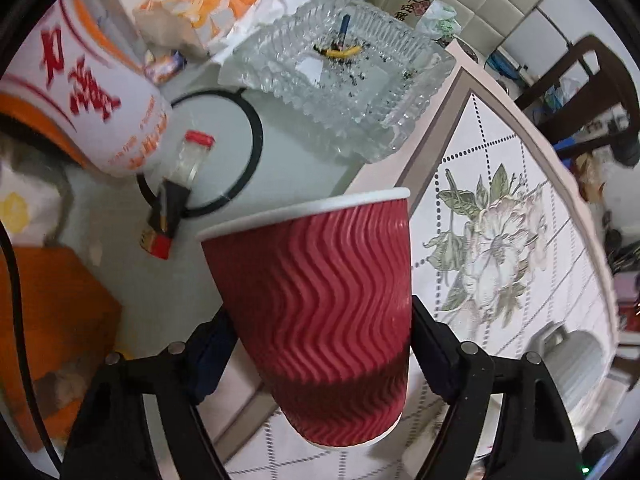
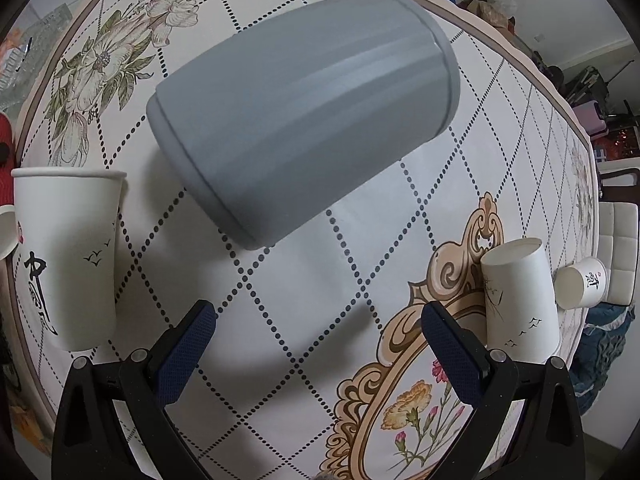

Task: Flip cup upright
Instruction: 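Lift the red cup with the left gripper and rotate it rim-up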

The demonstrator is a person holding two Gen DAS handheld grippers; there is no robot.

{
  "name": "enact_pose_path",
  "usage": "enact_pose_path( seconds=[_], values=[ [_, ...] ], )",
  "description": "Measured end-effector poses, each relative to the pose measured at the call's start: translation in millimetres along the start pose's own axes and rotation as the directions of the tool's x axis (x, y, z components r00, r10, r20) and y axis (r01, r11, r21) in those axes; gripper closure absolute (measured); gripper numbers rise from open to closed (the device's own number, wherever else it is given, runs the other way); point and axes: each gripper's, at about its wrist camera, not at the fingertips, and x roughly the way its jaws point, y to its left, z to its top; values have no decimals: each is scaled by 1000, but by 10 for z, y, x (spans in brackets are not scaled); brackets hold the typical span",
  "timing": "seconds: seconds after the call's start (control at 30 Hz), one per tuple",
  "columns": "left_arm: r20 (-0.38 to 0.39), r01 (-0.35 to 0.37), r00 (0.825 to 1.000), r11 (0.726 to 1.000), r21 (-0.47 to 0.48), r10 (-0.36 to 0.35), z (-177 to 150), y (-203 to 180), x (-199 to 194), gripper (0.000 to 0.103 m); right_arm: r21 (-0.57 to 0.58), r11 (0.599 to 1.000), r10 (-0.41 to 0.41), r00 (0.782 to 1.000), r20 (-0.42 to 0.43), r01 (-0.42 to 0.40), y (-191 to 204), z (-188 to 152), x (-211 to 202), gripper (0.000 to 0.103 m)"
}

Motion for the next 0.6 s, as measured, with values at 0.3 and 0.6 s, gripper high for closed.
enact_pose_path(
  seconds=[0.3,0.6],
  values=[
    [135,-135,984,977,162,114,-149,-150,-363,26,8,1000,-15,1000,21,15,-78,-26,-143,0],
    [229,-200,963,944,261,141,-622,-243,-947,26,21,1000,9,997,82,-10,-223,-489,-468,0]
  ],
)
